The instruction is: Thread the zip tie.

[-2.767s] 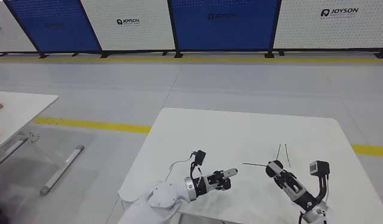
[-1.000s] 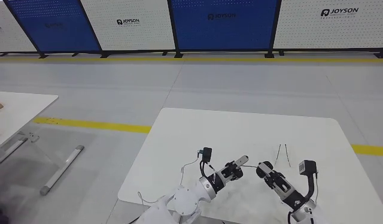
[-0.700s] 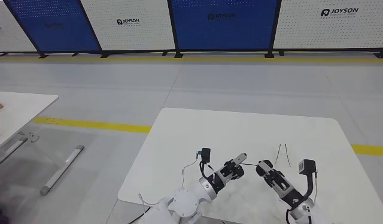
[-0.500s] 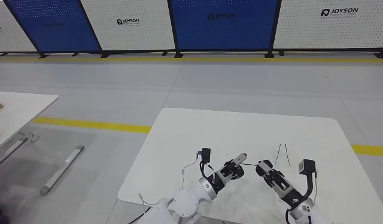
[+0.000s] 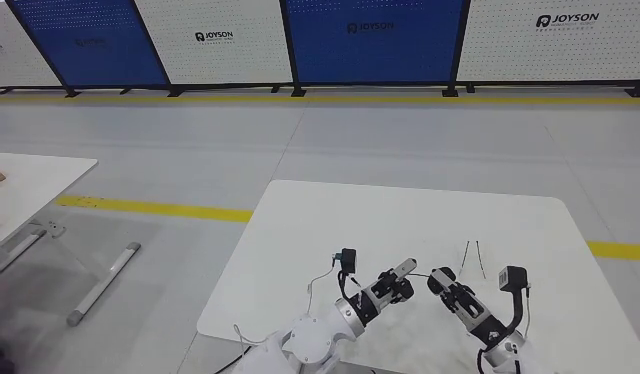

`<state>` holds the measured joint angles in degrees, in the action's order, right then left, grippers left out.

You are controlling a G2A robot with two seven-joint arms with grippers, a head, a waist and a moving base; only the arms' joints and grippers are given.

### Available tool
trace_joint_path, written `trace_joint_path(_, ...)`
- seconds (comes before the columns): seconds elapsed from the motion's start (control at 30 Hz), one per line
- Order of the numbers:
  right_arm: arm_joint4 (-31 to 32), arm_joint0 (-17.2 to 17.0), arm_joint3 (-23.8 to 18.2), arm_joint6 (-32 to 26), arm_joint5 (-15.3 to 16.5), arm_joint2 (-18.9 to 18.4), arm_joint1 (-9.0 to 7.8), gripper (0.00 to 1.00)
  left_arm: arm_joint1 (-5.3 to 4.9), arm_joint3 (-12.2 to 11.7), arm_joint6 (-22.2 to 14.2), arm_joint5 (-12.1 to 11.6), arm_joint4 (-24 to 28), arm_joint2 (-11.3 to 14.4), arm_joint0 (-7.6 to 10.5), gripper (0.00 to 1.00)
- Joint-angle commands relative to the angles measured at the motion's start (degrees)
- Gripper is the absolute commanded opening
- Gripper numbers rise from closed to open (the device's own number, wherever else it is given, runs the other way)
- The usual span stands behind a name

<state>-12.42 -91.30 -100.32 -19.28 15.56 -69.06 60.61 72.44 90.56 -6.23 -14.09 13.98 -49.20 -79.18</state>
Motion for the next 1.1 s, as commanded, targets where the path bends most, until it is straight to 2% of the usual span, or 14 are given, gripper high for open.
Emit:
trace_joint_path(0.0,0.0,0.0,0.0,0.0,0.0,0.0,0.0,0.0,0.0,0.0,0.0,0.0,0.0,0.0,0.0,1.0)
trace_joint_path(0.07,0.0,0.0,0.0,0.0,0.0,0.0,0.0,0.0,0.0,0.0,0.0,0.0,0.0,0.0,0.0,1.0)
trace_joint_path(0.2,0.0,0.0,0.0,0.0,0.0,0.0,0.0,0.0,0.17,-0.2,0.7,-2.0,-0.5,0.1,-0.12,1.0)
trace_joint_path(0.23,0.0,0.0,0.0,0.0,0.0,0.0,0.0,0.0,0.29,-0.5,1.2,-2.6,-0.3,0.1,0.03,0.58)
trace_joint_path(0.27,0.0,0.0,0.0,0.0,0.0,0.0,0.0,0.0,0.38,-0.9,1.3,-2.7,-0.1,0.2,0.21,0.25)
trace_joint_path(0.3,0.0,0.0,0.0,0.0,0.0,0.0,0.0,0.0,0.48,-1.2,1.4,-2.6,0.0,0.4,0.43,0.0)
trace_joint_path(0.43,0.0,0.0,0.0,0.0,0.0,0.0,0.0,0.0,0.77,-2.2,0.8,-1.2,-1.0,1.3,1.34,0.0)
trace_joint_path(0.57,0.0,0.0,0.0,0.0,0.0,0.0,0.0,0.0,1.04,-2.5,1.6,-1.1,-2.0,1.8,1.52,0.0)
trace_joint_path(0.9,0.0,0.0,0.0,0.0,0.0,0.0,0.0,0.0,0.78,-1.2,0.9,-3.9,-2.9,0.6,-0.08,0.0)
trace_joint_path(1.07,0.0,0.0,0.0,0.0,0.0,0.0,0.0,0.0,0.64,-0.5,0.2,-4.0,-3.9,0.2,-0.67,0.21)
